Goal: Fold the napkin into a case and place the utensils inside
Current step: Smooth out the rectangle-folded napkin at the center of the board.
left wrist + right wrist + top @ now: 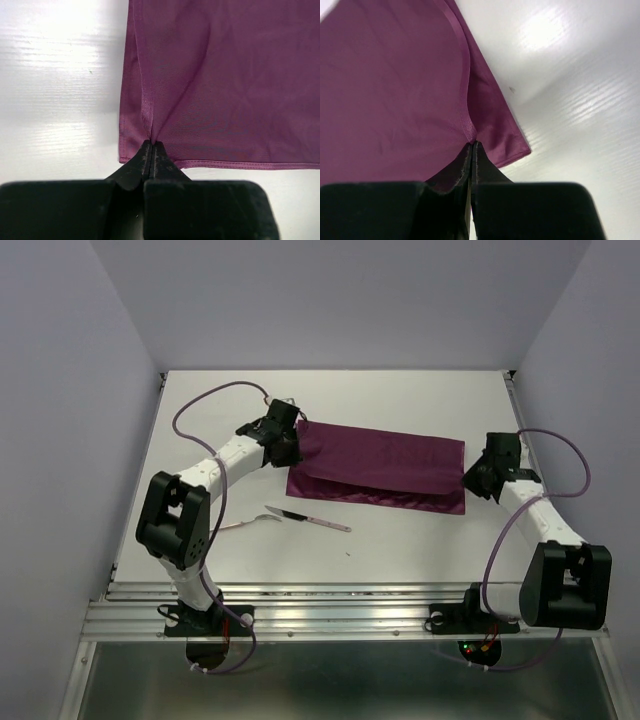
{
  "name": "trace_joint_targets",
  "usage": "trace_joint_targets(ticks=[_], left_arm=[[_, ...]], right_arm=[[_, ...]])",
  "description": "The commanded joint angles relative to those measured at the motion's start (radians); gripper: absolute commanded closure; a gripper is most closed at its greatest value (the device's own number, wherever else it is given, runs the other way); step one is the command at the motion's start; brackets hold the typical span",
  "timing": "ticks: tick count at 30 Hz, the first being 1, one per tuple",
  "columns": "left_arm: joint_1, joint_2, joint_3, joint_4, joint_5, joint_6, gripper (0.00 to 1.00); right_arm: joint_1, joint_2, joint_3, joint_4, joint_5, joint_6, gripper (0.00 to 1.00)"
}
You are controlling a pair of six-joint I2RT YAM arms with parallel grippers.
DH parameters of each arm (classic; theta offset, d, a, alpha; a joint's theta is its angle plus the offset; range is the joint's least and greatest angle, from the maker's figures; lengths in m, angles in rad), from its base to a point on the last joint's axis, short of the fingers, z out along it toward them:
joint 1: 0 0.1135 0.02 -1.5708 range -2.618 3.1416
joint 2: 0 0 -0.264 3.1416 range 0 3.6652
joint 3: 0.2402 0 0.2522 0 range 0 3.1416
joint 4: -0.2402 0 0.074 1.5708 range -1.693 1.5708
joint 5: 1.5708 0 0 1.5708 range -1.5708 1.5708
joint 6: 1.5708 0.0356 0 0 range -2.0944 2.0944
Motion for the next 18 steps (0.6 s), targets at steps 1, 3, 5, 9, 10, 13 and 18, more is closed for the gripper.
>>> trace_joint_targets(ticks=[1, 3, 5, 9, 10, 13, 18], left_arm=[[-0.002, -0.085, 0.046, -0.027, 0.006, 0.025, 1.00], [-0.002, -0.088, 0.036, -0.029, 0.024, 0.022, 1.00], [-0.001, -0.094, 0.013, -0.024, 0.046, 0.016, 1.00], [-0.004, -0.118, -0.057, 0.008, 0.106, 0.001, 1.00], [-0.005, -0.118, -0.085, 0.014, 0.107, -0.001, 1.00], [-0.008, -0.099, -0.126, 0.033, 0.110, -0.007, 1.00], [-0.012, -0.075, -0.154, 0.059, 0.106, -0.013, 1.00]], right_arm=[[-0.003, -0.055, 0.045, -0.007, 0.060, -0.006, 0.99], [-0.003, -0.061, 0.035, -0.010, 0.057, -0.006, 0.99], [-0.003, -0.065, 0.013, -0.010, 0.053, 0.000, 0.99], [-0.003, -0.065, -0.028, -0.007, 0.055, 0.008, 0.99], [-0.003, -0.062, -0.036, -0.002, 0.055, 0.010, 0.99], [-0.003, -0.042, -0.057, 0.014, 0.055, 0.011, 0.99], [-0.003, -0.024, -0.067, 0.031, 0.056, 0.013, 0.99]])
